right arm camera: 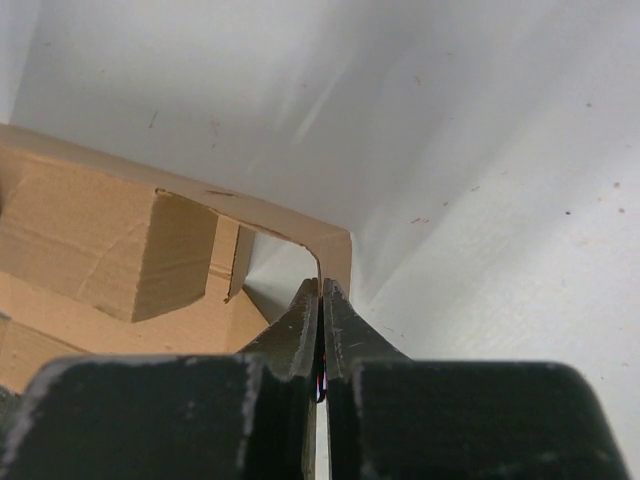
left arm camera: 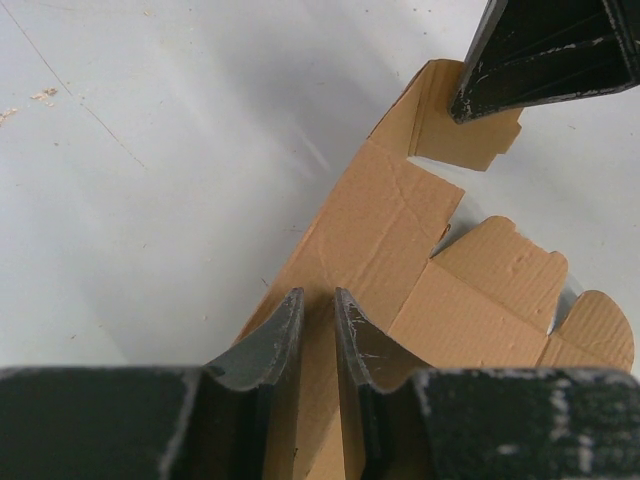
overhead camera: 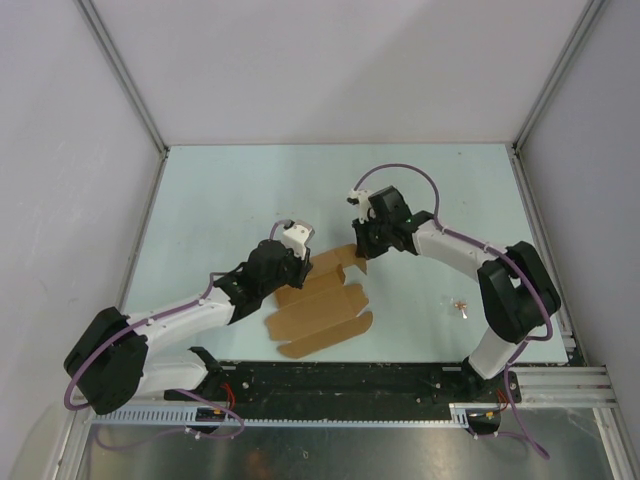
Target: Fold the paper box
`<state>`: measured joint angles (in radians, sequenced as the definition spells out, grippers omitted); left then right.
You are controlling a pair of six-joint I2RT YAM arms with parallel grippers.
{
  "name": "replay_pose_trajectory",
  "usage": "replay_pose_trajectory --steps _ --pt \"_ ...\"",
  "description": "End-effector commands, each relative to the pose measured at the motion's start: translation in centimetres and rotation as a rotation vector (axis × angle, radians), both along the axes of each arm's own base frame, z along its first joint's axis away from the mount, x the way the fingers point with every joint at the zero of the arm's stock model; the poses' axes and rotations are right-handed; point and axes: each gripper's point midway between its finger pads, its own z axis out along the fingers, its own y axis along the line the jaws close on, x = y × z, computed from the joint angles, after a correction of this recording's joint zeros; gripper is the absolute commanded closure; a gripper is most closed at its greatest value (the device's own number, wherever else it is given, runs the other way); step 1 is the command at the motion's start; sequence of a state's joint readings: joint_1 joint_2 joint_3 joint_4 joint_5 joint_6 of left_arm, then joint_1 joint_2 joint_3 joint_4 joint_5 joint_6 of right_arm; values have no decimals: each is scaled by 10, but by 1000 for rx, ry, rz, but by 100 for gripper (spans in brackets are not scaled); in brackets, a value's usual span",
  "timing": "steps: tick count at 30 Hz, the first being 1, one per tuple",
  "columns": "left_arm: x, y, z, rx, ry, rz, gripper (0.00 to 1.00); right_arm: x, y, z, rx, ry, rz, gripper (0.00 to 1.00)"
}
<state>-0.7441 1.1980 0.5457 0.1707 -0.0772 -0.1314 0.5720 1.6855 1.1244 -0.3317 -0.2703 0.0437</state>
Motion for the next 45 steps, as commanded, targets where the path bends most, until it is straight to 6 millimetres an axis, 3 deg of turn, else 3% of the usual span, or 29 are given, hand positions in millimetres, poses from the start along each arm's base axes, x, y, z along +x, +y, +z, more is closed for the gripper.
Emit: replay_pose_trajectory --steps 1,16,28,33,45 --pt "-6 1 -9 18 21 -13 77 5 10 1 -38 -26 -76 100" --pt "-8 -4 -8 1 32 -30 77 52 -15 29 -74 -229 -178 100" --pt "-8 -4 -9 2 35 -33 77 86 -7 48 -49 -351 -124 100" --pt "-7 -3 -9 5 33 -30 77 84 2 44 -34 -310 -107 100" --pt "-8 -4 -11 7 37 -31 77 55 11 35 -43 -163 -158 100"
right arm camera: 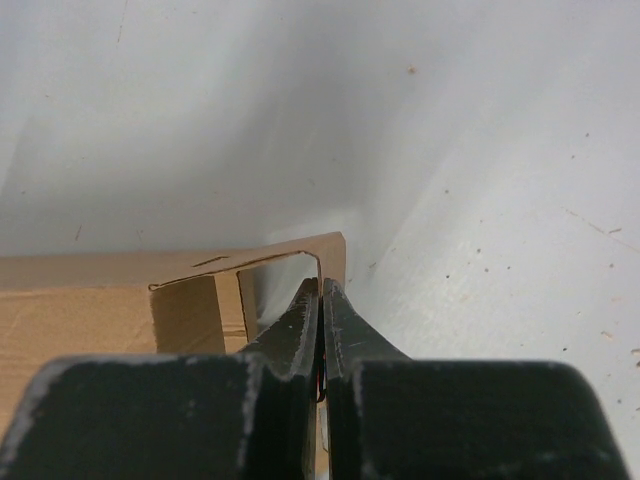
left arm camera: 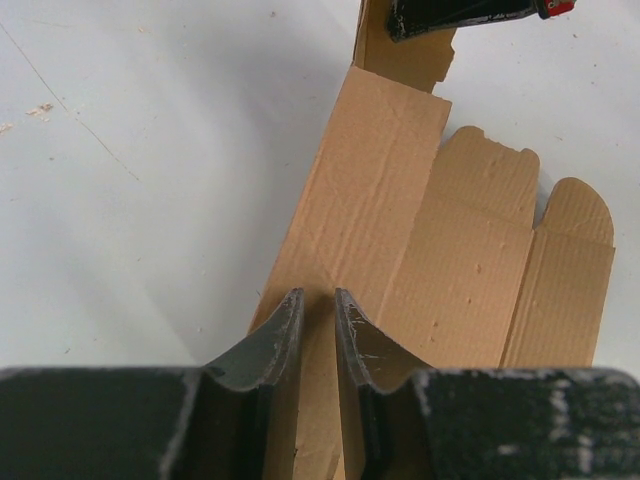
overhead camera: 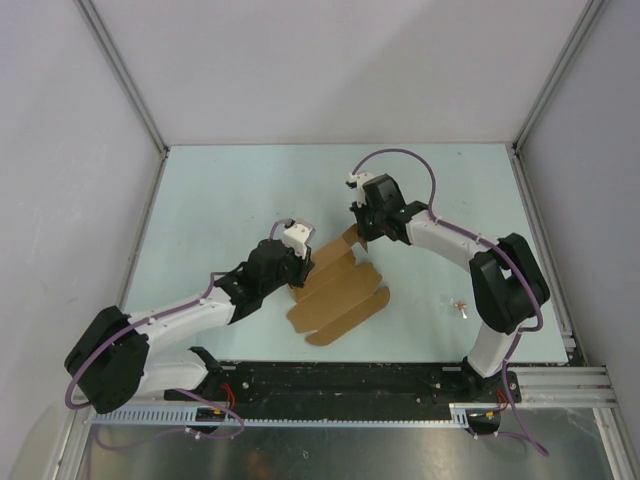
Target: Fold the paper box
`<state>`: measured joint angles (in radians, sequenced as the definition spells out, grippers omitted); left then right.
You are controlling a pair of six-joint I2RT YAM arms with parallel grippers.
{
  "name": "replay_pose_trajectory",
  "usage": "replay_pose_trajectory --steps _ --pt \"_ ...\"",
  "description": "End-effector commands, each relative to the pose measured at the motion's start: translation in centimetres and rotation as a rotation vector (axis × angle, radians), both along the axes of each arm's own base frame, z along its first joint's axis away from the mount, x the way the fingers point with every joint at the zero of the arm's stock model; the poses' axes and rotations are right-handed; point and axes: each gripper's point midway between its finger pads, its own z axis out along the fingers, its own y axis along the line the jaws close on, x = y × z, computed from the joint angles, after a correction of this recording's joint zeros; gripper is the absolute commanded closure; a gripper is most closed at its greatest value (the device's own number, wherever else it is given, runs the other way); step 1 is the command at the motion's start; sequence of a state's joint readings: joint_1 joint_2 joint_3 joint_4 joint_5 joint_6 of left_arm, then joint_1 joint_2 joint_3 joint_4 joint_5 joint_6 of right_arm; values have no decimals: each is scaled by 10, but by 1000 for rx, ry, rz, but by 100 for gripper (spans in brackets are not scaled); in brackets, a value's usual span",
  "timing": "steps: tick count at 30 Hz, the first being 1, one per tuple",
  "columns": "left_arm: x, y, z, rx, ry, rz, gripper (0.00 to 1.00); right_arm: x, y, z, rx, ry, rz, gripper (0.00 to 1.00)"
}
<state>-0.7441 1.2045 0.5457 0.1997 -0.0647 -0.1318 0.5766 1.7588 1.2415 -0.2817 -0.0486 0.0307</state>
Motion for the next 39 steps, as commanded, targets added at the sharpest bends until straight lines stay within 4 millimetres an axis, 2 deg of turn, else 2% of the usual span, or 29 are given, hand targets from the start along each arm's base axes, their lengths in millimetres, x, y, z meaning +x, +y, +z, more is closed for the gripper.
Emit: replay_pose_trajectory --steps 1,7,14,23,39 --pt "-9 1 -15 28 49 -20 77 -7 18 20 63 22 -35 100" --pt "-9 0 -14 24 49 -22 77 -21 26 15 84 80 -85 100" --pt "-9 0 -14 24 50 -24 77 -26 31 12 100 112 -137 100" --pt "-10 -1 -14 23 53 -28 77 -3 21 19 33 -22 -151 100" --pt "-10 -1 -16 26 56 -28 77 25 39 16 79 -58 -169 100"
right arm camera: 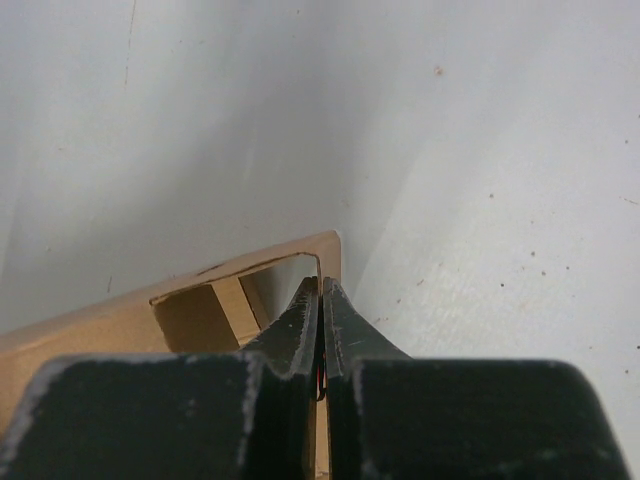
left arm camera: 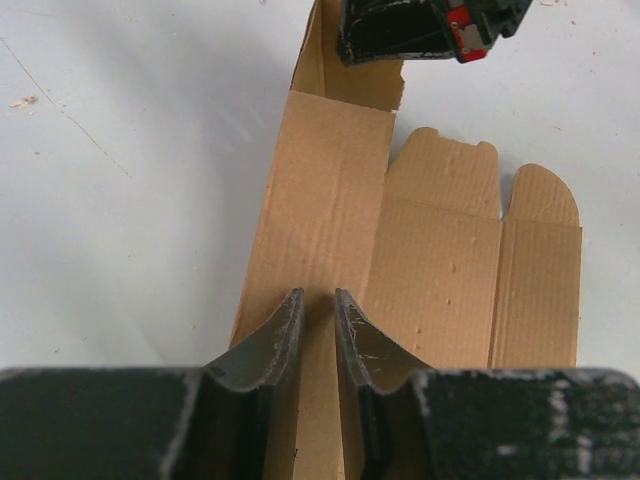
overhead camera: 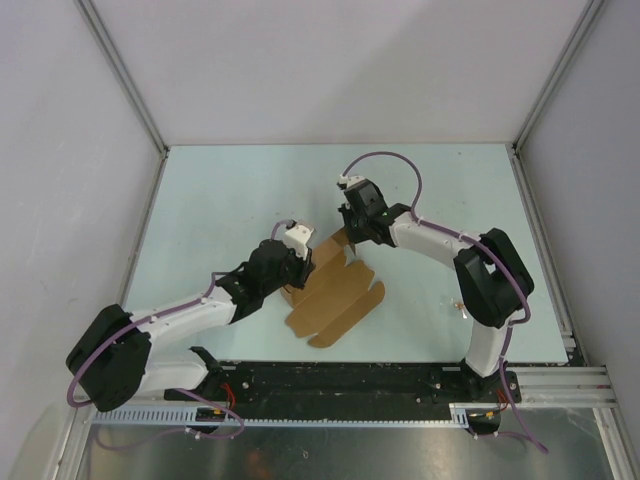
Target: Fold the paper box
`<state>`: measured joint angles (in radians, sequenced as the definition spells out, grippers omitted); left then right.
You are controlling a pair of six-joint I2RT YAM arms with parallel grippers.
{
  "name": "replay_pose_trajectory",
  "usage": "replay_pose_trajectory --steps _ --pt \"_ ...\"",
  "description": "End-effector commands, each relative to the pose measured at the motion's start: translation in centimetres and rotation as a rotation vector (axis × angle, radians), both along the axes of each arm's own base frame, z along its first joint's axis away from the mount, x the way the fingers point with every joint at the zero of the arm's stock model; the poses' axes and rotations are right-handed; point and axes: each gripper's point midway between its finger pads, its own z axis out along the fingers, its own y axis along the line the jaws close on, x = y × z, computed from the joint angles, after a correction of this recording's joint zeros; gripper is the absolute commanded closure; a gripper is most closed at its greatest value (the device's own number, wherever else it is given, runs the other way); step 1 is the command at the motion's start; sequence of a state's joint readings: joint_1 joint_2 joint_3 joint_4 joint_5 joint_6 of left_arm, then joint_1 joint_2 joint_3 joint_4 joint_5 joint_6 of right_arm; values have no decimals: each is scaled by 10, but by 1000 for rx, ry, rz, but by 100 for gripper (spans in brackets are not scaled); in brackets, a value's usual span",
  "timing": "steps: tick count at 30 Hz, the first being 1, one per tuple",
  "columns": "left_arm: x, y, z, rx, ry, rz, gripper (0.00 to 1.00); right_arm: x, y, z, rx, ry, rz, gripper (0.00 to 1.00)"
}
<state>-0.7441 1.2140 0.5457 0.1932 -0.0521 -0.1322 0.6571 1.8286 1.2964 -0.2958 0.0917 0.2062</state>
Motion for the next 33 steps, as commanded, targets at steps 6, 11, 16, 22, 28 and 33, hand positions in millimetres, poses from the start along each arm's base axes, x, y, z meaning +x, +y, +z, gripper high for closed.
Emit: replay_pose_trajectory --steps 6,11,16,22,28,33 --pt "-7 0 -11 21 40 -15 77 25 24 26 115 -41 -72 100" --pt "-7 1 -12 22 40 -14 77 16 21 21 132 26 -155 100" --pt "-7 1 -12 22 40 -14 77 5 15 17 116 75 -209 100" --pt "-7 1 -11 22 37 -13 77 -7 12 17 118 116 -265 100" --pt "-7 0 -12 23 41 -14 77 -19 12 11 87 145 -275 100" --pt "-7 0 -13 25 42 -13 77 -30 9 6 37 152 -276 100"
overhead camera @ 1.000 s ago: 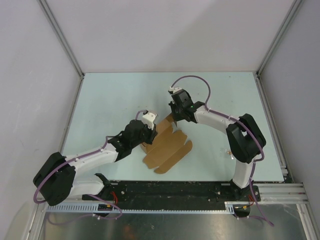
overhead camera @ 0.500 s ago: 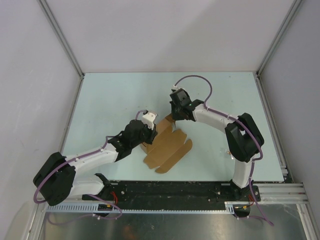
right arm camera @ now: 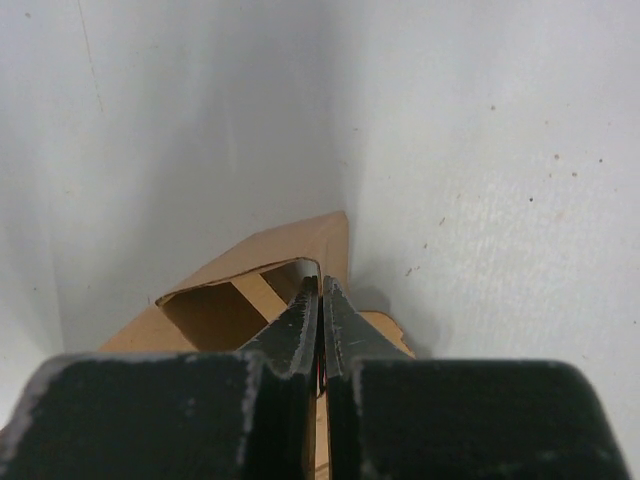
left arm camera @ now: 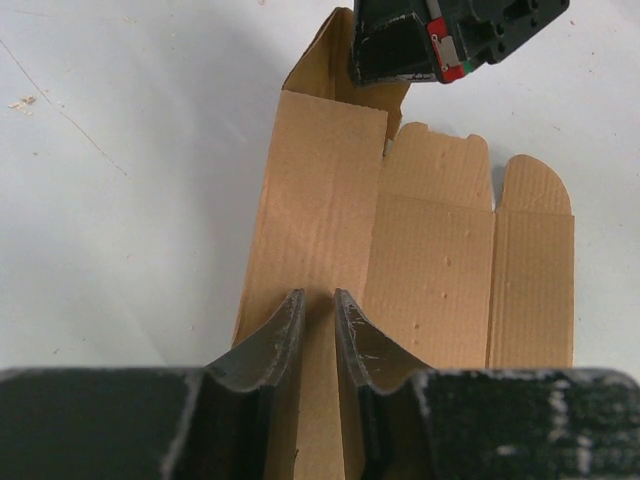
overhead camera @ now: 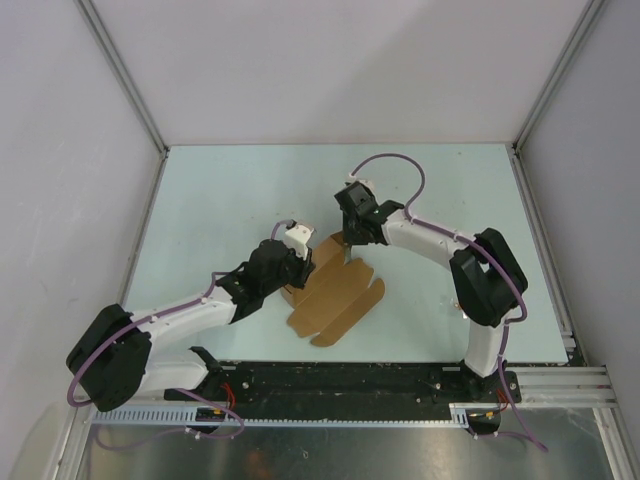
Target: Fold the paper box
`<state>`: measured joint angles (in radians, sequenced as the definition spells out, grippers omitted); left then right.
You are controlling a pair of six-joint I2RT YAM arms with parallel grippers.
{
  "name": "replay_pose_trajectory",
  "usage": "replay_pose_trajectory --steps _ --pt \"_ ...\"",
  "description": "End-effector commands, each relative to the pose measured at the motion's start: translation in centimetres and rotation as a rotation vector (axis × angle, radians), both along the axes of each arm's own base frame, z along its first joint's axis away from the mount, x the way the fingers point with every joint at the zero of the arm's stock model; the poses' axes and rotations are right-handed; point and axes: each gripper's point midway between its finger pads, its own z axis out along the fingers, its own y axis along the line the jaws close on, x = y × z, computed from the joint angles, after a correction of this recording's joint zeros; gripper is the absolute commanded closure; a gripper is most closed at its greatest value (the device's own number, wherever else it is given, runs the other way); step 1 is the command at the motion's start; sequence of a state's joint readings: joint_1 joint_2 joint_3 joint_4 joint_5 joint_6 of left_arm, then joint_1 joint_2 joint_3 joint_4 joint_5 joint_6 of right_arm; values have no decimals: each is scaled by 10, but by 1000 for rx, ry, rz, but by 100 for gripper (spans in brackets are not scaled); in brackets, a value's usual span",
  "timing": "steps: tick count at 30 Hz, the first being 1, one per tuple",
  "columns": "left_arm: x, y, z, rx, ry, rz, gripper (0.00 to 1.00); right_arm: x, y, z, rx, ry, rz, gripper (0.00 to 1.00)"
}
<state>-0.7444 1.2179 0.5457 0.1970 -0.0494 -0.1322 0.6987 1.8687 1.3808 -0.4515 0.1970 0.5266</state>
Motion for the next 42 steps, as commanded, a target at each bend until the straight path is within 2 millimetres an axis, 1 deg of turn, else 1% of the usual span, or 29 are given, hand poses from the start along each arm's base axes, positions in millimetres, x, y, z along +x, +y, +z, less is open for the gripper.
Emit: replay_pose_trajectory --steps 1,4,10,20,25,30,31,33,38,42 --pt "-7 1 -13 27 42 -9 77 -19 4 10 -18 28 -1 100" --pt "-6 1 -13 28 43 -8 77 -26 3 6 -35 42 2 100" --pt "-6 1 -15 31 47 -8 77 -34 6 9 -38 27 10 100" --pt "-6 0 -13 26 47 -10 77 -47 8 8 -54 27 22 100" --pt "-7 0 -15 28 49 -11 77 -55 4 6 -76 15 20 100" --pt "-7 0 -14 27 48 -11 77 -62 2 9 -70 -6 17 100" --pt "-7 1 -15 29 50 -10 77 -65 0 6 -72 -2 18 100" --pt "-7 1 -15 30 51 -10 77 -65 1 8 -63 -17 12 100" --pt "-6 1 -15 30 50 -8 77 -62 -6 5 -98 -43 5 100" --pt "-7 1 -15 29 48 -7 77 -59 -7 9 -112 -71 22 100"
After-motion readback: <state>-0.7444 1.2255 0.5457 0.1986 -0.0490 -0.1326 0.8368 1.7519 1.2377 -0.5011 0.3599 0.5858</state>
